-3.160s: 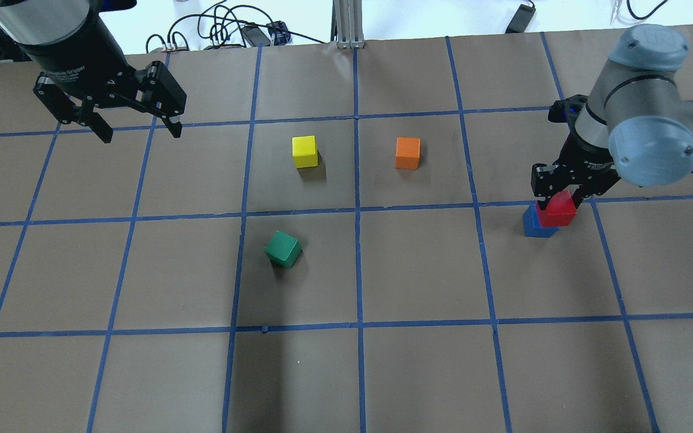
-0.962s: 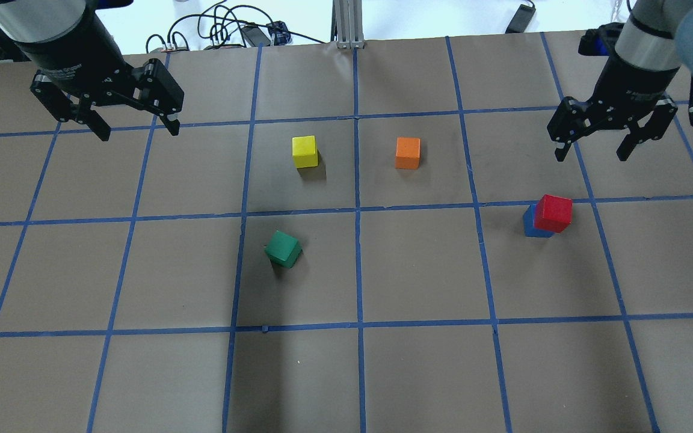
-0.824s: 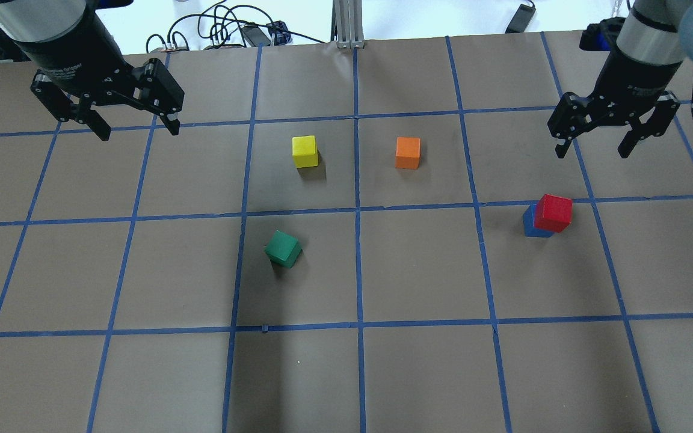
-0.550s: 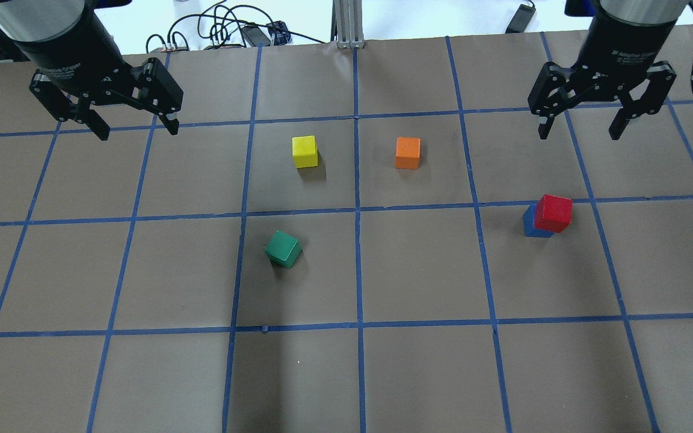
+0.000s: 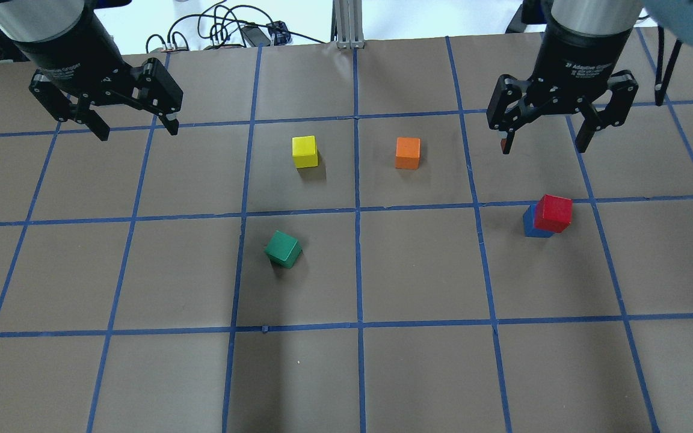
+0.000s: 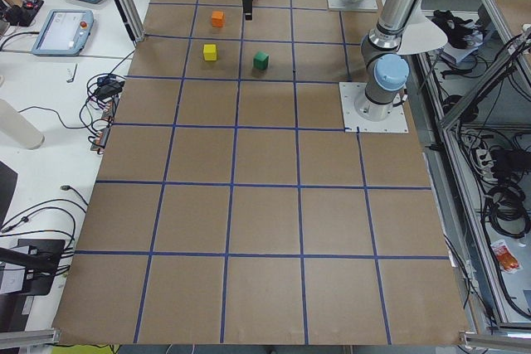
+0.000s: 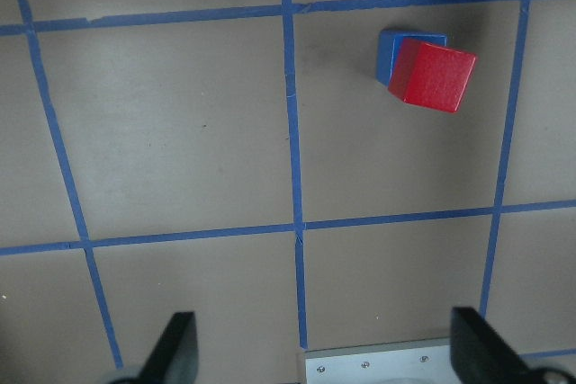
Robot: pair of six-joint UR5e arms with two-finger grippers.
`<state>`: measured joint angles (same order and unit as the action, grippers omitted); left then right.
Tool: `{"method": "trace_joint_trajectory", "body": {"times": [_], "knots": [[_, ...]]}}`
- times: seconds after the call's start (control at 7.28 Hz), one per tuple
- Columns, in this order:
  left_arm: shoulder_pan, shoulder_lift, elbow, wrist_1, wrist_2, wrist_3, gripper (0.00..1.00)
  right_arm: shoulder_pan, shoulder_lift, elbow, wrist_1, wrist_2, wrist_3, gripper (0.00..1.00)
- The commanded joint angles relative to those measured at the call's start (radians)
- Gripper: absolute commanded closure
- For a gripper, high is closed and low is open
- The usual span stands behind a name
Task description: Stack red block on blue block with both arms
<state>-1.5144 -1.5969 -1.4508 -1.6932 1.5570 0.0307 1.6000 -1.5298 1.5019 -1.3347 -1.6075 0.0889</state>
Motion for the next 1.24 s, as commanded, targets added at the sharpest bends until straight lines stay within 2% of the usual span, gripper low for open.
{"method": "trace_joint_trajectory", "body": {"times": [0.0,0.41,1.1], "knots": [[0.0,0.0,0.001,0.0,0.0,0.0,0.0,0.0,-0.012,-0.002,-0.009,0.003,-0.004,0.0],[0.0,0.0,0.001,0.0,0.0,0.0,0.0,0.0,-0.01,-0.003,-0.104,0.043,-0.001,0.0],[0.0,0.0,0.0,0.0,0.0,0.0,0.0,0.0,-0.01,0.003,-0.113,0.029,-0.001,0.0]]}}
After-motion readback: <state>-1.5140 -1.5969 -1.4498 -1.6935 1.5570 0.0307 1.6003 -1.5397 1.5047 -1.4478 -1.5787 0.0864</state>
